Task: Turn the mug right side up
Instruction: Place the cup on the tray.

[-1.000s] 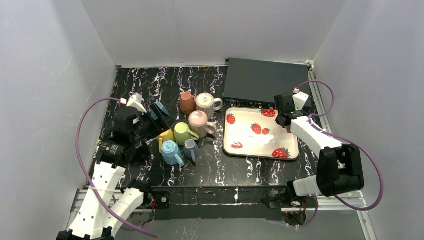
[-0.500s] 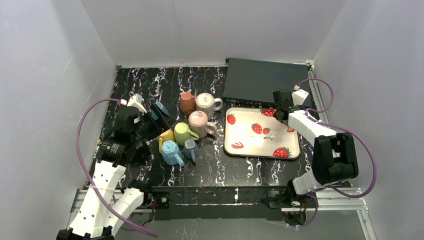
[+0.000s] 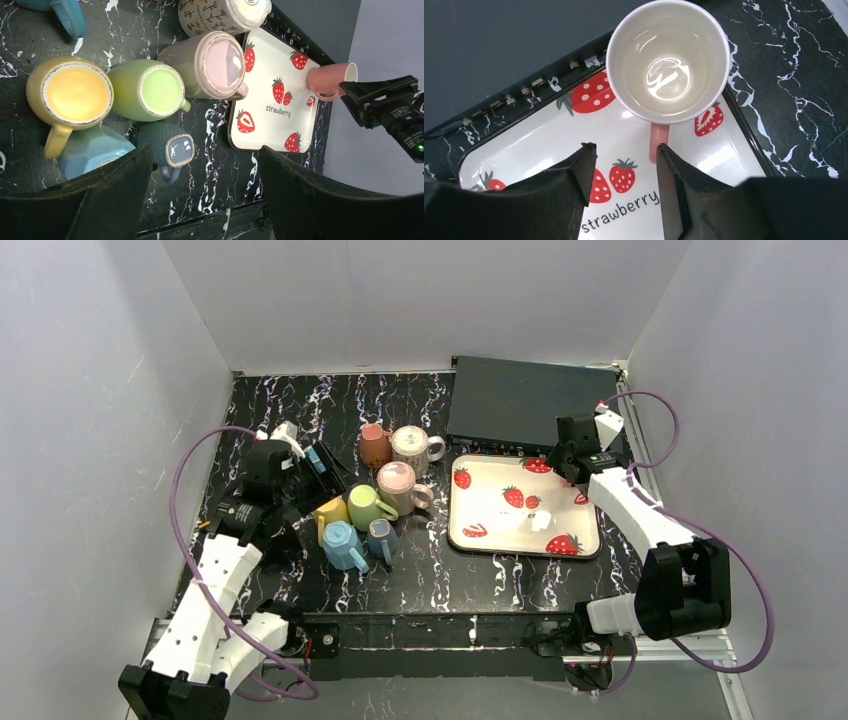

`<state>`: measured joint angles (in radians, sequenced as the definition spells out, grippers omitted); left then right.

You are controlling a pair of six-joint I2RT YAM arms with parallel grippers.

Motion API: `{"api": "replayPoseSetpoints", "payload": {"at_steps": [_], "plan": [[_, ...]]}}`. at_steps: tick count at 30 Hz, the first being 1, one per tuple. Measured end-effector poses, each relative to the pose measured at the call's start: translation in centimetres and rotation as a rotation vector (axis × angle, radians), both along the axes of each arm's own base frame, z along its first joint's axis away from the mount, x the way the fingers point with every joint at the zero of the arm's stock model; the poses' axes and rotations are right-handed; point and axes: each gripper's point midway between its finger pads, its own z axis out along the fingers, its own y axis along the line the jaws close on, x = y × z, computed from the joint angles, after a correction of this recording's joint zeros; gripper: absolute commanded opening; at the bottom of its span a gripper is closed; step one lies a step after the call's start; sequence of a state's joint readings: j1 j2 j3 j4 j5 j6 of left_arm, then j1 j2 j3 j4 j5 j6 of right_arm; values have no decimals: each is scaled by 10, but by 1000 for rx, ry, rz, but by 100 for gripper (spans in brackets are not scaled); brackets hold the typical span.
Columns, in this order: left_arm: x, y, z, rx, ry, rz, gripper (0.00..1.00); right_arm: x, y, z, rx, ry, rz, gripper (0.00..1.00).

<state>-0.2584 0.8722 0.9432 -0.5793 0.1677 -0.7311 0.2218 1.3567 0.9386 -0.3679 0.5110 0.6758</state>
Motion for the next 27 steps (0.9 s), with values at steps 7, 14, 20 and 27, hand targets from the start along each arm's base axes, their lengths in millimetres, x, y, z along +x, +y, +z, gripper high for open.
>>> {"api": "replayPoseSetpoints", "payload": {"at_steps": [7,14,20,27], "plan": [[10,-6,-1,2,7,-27,74,-7,5,1,20,28,24,52],[10,-5,-1,18,-4,-43,74,-11,-3,4,-23,78,0,56],[9,-4,-1,36,-14,-58,75,-18,-6,8,-33,85,1,51],[5,-4,4,40,-38,-77,74,-22,4,-12,6,148,36,56]]}}
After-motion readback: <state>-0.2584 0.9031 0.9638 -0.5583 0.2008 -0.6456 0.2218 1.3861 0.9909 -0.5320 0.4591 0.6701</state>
